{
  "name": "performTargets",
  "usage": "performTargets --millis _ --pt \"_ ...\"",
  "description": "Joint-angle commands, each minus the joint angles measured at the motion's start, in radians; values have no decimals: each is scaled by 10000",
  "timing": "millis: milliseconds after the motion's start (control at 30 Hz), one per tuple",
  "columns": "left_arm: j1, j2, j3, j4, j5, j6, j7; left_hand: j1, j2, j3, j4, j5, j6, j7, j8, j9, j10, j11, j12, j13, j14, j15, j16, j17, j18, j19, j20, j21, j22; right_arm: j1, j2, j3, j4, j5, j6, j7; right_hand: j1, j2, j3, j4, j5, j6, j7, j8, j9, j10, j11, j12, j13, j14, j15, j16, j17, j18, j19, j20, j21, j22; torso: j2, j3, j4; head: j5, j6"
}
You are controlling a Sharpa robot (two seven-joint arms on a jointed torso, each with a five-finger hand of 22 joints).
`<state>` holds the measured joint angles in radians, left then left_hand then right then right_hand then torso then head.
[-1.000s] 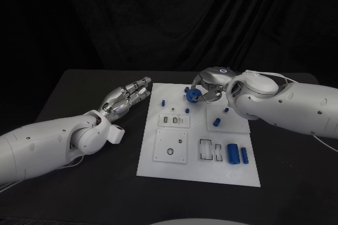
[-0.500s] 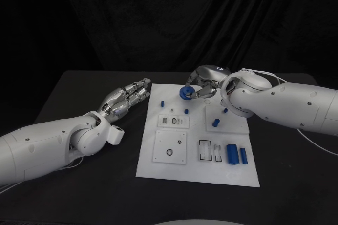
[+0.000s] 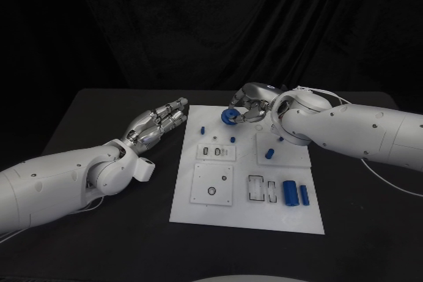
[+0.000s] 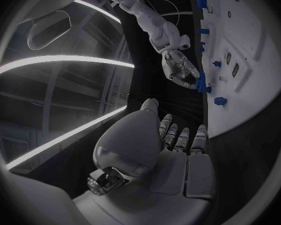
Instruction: Assemble the parts on the task board
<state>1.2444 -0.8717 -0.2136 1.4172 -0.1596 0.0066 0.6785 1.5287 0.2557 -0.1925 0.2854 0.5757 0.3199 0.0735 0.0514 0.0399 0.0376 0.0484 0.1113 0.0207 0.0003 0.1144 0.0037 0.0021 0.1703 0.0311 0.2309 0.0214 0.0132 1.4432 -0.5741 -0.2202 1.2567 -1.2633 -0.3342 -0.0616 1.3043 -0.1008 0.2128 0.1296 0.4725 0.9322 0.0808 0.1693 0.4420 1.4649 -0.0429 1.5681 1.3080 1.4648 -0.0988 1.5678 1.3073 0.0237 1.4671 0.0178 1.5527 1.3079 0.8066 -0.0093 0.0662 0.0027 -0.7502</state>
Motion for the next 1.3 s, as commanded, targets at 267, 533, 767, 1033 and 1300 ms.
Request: performTargets --millis 267,533,767,1033,1300 --pt "-16 43 7 0 -35 102 214 23 -26 50 0 -20 -46 42 43 -8 -8 91 1 10 11 79 -28 -14 99 -27 76 38 14 -116 200 9 -238 -396 289 -345 36 57 91 -8 33 254 -322 -124 884 1059 109 27 2628 1060 93 29 2635 -162 859 49 -81 2530 1 8 -15 11 -9" --pt "-16 49 7 -6 -35 107 216 16 -32 62 -5 -10 -40 49 48 -6 -7 95 3 11 11 83 -28 -15 100 -23 88 41 16 -164 291 9 -346 -435 460 -448 34 49 138 -21 31 116 -308 -315 757 1059 127 27 2628 1060 109 29 2635 -150 829 74 -122 2515 4 9 -1 6 -27" --pt "-16 62 7 -12 -35 118 215 16 -32 62 -5 -10 -40 49 48 -6 -7 95 3 11 11 83 -28 -15 100 -23 88 41 16 -199 345 9 -422 -442 665 -535 22 20 258 -38 34 -177 -306 -719 420 1059 138 27 2628 1060 135 29 2635 -128 773 110 -199 2486 2 2 6 -4 -27" --pt "-16 62 7 -14 -35 125 215 16 -32 62 -5 -10 -40 49 48 -6 -7 95 3 11 11 83 -28 -15 100 -23 88 41 16 -208 401 9 -464 -443 891 -596 -17 -56 425 -58 29 -684 -356 -1075 -148 1059 102 27 2628 1060 121 29 2635 -93 683 117 -323 2439 0 1 -10 23 -58" --pt "-16 66 7 -16 -35 140 211 14 -32 70 -6 -5 -36 54 51 -5 -7 101 4 11 12 88 -28 -14 101 -23 93 42 16 -209 446 9 -488 -443 1103 -678 -56 -91 557 -83 22 -1306 -474 -1083 -739 1059 0 27 2628 1060 91 29 2635 -64 607 85 -425 2402 -3 6 -6 27 -90"
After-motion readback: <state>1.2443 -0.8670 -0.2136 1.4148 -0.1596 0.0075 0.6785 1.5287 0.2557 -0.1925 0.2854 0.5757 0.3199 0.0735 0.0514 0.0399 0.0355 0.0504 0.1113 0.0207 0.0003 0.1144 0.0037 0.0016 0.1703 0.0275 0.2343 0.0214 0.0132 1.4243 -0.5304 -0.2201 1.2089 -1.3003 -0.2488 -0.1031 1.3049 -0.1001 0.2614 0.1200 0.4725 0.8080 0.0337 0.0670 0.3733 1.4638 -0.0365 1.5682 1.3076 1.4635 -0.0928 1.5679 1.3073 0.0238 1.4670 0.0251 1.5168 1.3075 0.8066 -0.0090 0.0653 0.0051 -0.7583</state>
